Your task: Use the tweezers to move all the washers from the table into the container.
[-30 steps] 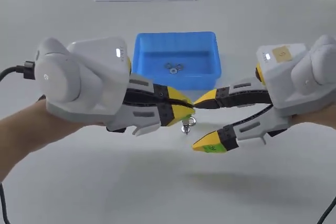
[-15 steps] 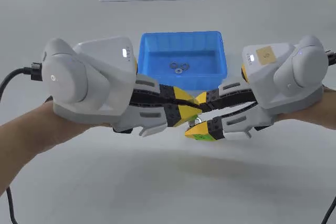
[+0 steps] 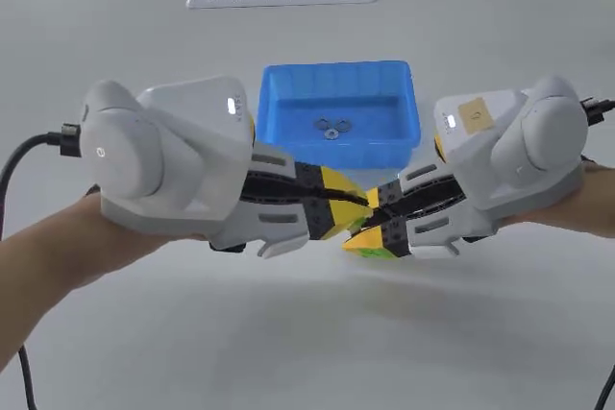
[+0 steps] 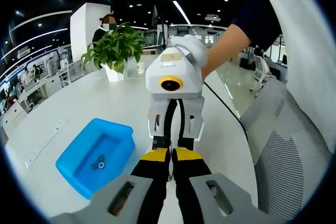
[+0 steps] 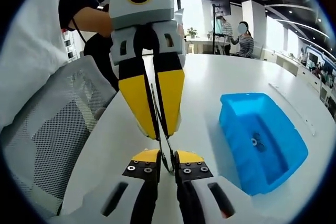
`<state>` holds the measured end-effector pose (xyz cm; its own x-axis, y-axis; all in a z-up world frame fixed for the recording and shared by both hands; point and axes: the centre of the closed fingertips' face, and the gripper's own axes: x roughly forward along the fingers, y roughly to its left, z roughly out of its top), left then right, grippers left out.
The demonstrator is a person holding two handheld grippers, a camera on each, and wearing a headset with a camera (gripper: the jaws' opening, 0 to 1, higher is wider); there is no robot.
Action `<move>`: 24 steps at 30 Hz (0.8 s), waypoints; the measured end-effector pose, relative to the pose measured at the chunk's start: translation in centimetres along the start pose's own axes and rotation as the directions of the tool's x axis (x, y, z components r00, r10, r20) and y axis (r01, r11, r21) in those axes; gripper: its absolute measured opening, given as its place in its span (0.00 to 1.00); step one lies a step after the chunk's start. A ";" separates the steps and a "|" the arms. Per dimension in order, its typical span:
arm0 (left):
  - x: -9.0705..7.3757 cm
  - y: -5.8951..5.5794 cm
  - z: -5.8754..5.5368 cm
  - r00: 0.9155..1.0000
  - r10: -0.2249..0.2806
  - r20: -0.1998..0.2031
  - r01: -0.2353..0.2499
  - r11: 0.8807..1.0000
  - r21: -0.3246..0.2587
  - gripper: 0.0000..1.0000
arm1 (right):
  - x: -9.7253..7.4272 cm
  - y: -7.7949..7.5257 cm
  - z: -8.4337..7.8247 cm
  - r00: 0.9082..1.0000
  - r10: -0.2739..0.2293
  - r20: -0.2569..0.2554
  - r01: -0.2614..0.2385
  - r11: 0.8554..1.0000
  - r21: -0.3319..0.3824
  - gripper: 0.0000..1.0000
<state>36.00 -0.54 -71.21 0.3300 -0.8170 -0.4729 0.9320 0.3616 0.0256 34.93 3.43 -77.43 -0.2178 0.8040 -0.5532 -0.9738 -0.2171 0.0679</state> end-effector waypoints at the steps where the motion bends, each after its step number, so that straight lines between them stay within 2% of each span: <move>1: 0.0 0.1 0.0 1.000 0.000 0.000 0.000 1.000 0.000 0.06 | 0.0 0.0 0.0 1.000 -0.001 0.000 0.001 1.000 -0.006 0.11; 5: 0.0 0.3 -0.1 1.000 0.003 0.000 -0.003 1.000 0.001 0.06 | 0.0 0.0 -0.1 1.000 -0.009 0.017 0.010 0.999 -0.035 0.10; 18: 0.1 0.6 -0.2 0.999 0.035 -0.023 -0.036 0.999 -0.031 0.08 | 0.0 -0.2 0.1 0.999 -0.026 0.030 0.027 0.999 -0.033 0.09; 24: 0.0 0.2 -0.2 1.000 0.020 -0.020 -0.021 0.998 -0.059 0.10 | 0.2 0.1 0.3 0.999 -0.020 0.038 0.021 0.999 -0.034 0.09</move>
<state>36.16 -0.41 -71.41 0.3450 -0.8005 -0.4901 0.9145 0.4042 -0.0163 34.79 3.73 -77.28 -0.2009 0.8287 -0.5224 -0.9753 -0.2191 0.0276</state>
